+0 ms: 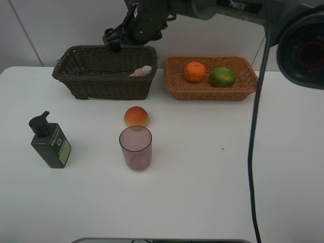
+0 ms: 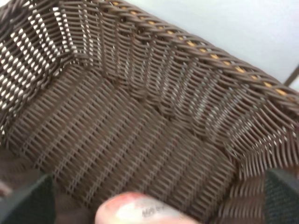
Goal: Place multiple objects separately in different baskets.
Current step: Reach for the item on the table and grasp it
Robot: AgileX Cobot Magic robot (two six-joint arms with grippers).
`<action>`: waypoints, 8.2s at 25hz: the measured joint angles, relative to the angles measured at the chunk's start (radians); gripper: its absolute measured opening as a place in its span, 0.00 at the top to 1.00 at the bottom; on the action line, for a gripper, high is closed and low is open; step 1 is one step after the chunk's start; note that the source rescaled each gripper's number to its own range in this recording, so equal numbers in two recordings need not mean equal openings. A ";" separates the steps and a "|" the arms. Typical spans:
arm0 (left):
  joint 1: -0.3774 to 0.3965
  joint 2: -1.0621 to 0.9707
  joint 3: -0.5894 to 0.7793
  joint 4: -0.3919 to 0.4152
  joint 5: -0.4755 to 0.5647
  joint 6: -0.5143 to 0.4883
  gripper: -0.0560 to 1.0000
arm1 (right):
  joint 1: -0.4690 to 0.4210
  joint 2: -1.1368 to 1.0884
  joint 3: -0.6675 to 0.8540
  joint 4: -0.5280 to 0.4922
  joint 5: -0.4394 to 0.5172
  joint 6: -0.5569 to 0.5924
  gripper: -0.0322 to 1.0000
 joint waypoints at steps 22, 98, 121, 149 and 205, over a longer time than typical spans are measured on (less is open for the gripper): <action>0.000 0.000 0.000 0.000 0.000 0.000 0.01 | 0.023 -0.205 0.071 -0.001 0.528 -0.041 0.11; 0.000 0.000 0.000 0.000 0.000 0.000 0.01 | -0.642 -2.336 1.620 0.071 0.380 -0.086 0.11; 0.000 0.000 0.000 0.000 0.000 0.000 0.01 | -0.645 -2.336 1.620 0.074 0.380 -0.086 0.11; 0.000 0.241 -0.039 -0.012 -0.062 0.024 0.01 | -0.645 -2.336 1.620 0.075 0.380 -0.086 0.11; -0.222 1.435 -0.400 0.111 -0.106 -0.346 0.01 | -0.645 -2.336 1.620 0.077 0.380 -0.086 0.11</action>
